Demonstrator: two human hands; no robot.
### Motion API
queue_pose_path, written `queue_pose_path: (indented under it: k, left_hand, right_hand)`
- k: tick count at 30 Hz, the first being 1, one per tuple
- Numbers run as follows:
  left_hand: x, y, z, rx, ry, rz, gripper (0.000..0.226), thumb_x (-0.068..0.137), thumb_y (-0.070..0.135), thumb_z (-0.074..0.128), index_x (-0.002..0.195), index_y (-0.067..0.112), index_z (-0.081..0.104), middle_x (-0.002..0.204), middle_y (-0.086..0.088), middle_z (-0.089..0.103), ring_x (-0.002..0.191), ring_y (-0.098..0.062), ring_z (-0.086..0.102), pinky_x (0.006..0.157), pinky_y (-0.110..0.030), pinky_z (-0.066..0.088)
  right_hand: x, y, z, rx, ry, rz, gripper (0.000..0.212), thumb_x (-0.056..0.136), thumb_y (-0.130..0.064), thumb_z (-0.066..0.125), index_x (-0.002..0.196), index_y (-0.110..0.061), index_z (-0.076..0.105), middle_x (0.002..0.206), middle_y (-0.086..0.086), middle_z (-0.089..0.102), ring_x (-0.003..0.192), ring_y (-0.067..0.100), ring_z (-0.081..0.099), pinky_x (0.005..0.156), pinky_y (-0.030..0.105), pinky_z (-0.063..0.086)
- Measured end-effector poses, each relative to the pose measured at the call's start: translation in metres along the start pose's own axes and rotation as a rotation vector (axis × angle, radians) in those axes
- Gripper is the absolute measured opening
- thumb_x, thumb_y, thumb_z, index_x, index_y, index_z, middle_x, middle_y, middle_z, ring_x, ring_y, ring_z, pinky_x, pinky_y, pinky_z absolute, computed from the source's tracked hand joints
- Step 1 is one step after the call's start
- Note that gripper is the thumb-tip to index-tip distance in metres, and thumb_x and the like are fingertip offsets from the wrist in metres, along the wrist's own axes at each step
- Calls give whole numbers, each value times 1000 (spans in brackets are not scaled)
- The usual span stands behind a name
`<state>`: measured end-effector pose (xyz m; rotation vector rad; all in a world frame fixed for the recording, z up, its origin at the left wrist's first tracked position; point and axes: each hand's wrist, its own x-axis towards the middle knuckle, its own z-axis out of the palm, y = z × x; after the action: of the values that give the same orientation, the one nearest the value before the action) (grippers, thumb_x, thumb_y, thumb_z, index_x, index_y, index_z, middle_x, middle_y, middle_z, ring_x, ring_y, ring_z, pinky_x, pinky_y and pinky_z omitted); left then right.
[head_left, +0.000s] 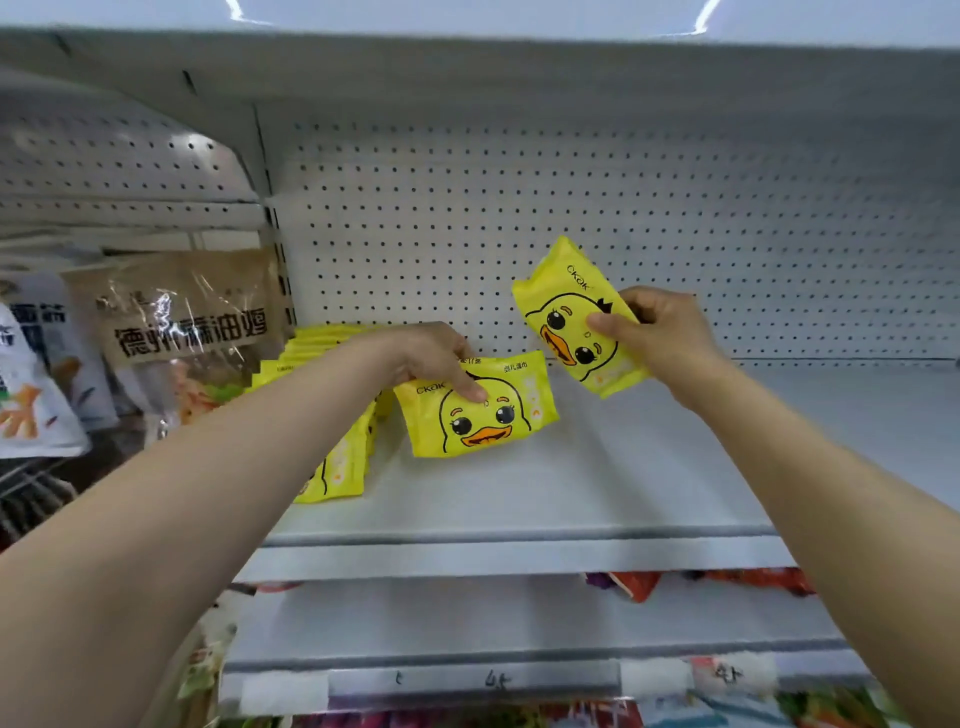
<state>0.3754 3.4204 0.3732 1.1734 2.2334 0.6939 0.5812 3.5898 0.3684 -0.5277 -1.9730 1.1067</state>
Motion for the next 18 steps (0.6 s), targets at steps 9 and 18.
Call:
queue_pose_path:
  k: [9, 18]
  left_hand:
    - [106, -29, -28, 170, 83, 80, 62, 68, 28, 87, 123, 12, 61, 116, -2, 56, 108, -18, 53, 83, -27, 43]
    - [154, -58, -48, 355, 172, 194, 45, 68, 32, 86, 107, 18, 67, 101, 2, 63, 95, -18, 57, 74, -26, 39]
  right_hand:
    - [50, 36, 22, -136, -7, 32, 12, 77, -28, 81, 84, -21, 74, 83, 1, 74, 76, 21, 70, 74, 43, 57]
    - [81, 53, 38, -171, -1, 81, 12, 78, -28, 81, 87, -23, 75, 80, -5, 74, 76, 14, 69, 69, 28, 54]
